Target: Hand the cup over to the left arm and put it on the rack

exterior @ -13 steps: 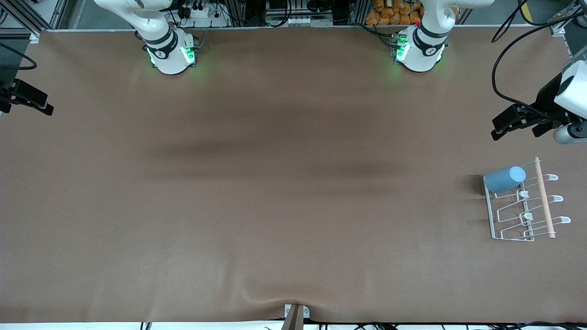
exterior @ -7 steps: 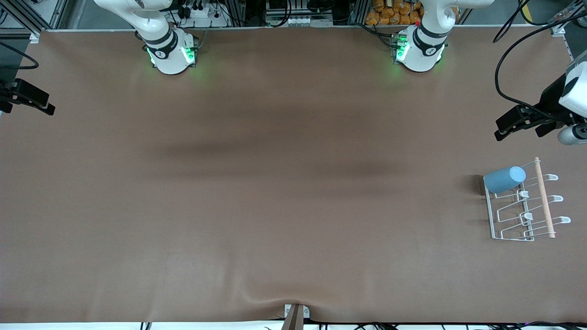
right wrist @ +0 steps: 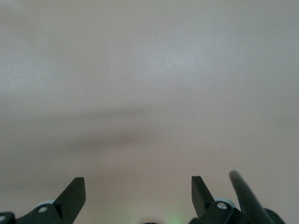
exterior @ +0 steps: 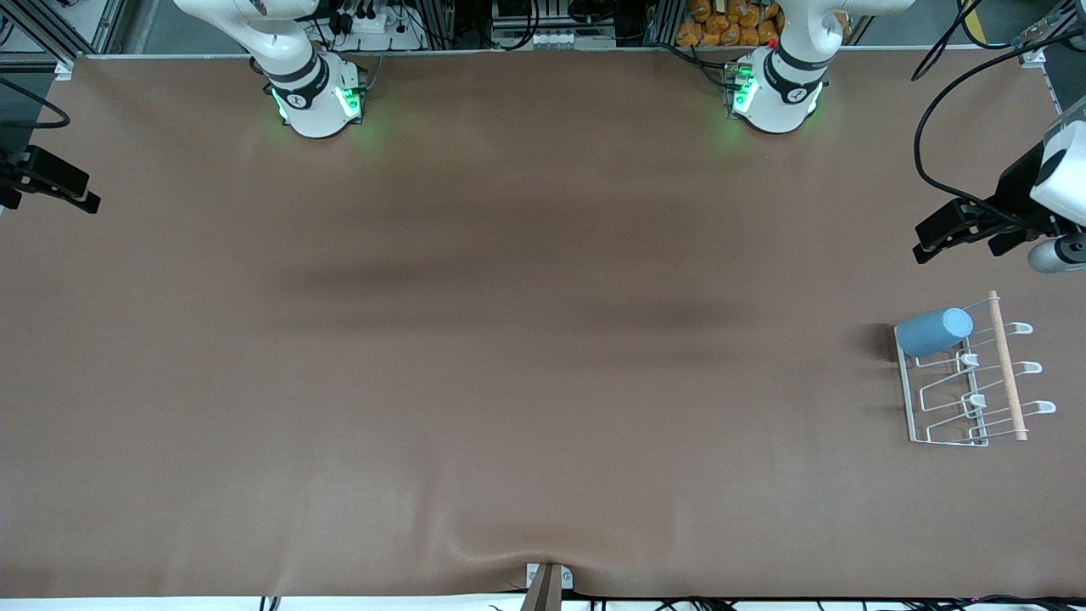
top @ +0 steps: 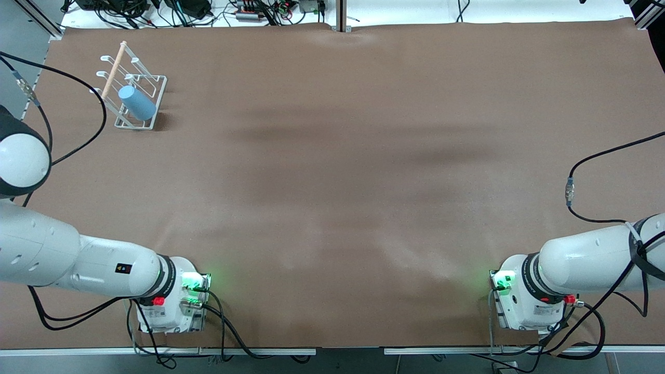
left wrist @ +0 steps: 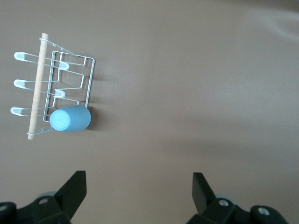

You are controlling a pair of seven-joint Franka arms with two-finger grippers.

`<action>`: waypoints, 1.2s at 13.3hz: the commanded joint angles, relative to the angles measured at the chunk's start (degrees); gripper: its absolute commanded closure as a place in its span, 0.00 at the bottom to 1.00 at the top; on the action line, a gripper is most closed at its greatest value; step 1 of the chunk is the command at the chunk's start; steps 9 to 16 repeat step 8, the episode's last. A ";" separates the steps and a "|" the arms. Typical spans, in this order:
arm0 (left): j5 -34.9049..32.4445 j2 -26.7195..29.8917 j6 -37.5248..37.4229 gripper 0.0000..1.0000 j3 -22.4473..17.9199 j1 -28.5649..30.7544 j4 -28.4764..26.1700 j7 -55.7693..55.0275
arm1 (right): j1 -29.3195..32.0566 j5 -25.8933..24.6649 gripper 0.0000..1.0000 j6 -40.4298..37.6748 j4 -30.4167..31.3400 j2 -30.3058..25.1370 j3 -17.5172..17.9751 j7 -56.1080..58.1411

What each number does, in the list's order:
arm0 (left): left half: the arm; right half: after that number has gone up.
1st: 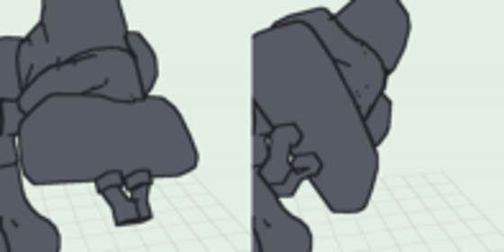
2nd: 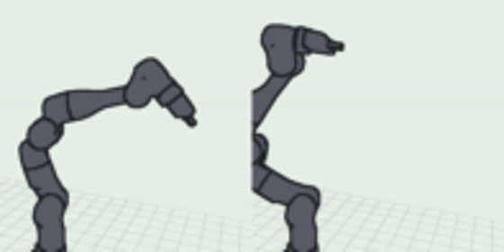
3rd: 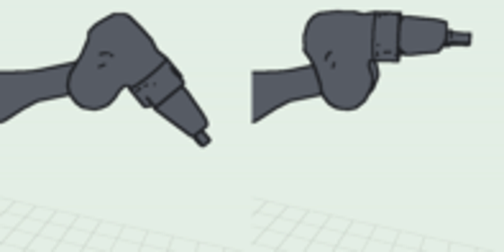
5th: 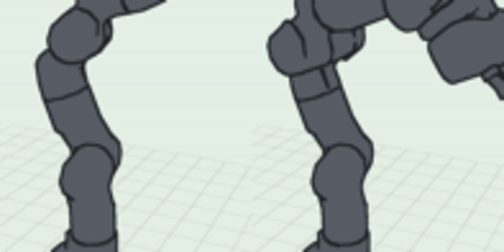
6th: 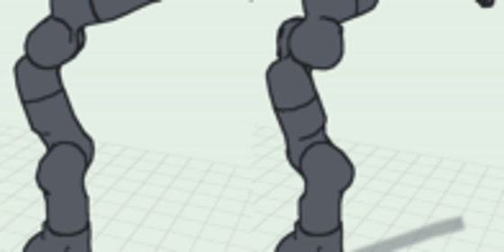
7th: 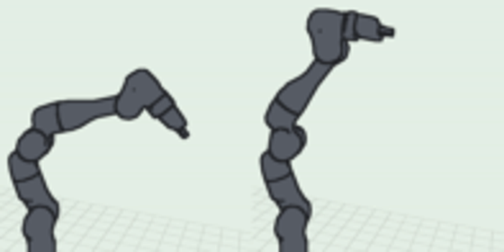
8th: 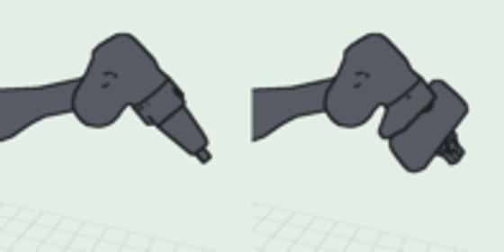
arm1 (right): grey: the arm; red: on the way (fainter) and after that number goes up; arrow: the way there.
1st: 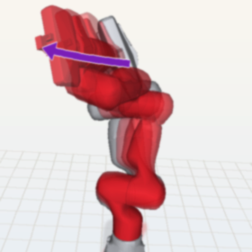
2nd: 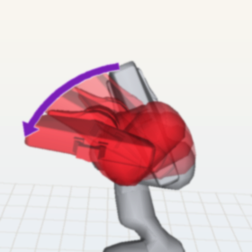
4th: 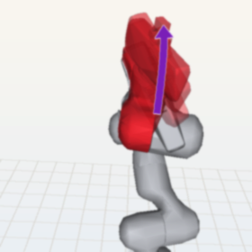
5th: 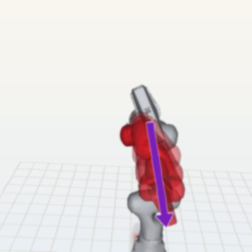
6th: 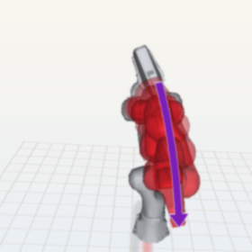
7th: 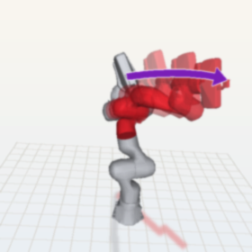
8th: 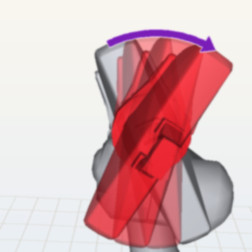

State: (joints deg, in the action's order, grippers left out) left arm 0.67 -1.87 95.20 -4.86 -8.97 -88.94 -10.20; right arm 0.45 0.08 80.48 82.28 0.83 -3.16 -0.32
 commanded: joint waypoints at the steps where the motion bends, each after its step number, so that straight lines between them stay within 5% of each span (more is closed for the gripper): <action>1: -1.20 0.11 -0.63 0.00 -1.02 1.40 0.44 0.71 | 0.25 -0.96 0.00 -0.58 -0.45 -0.48 0.25 -0.47; 16: -2.78 0.11 -0.63 0.00 -1.12 5.19 0.35 4.40 | 0.34 -1.05 0.00 -0.67 -0.54 -0.57 0.08 -0.20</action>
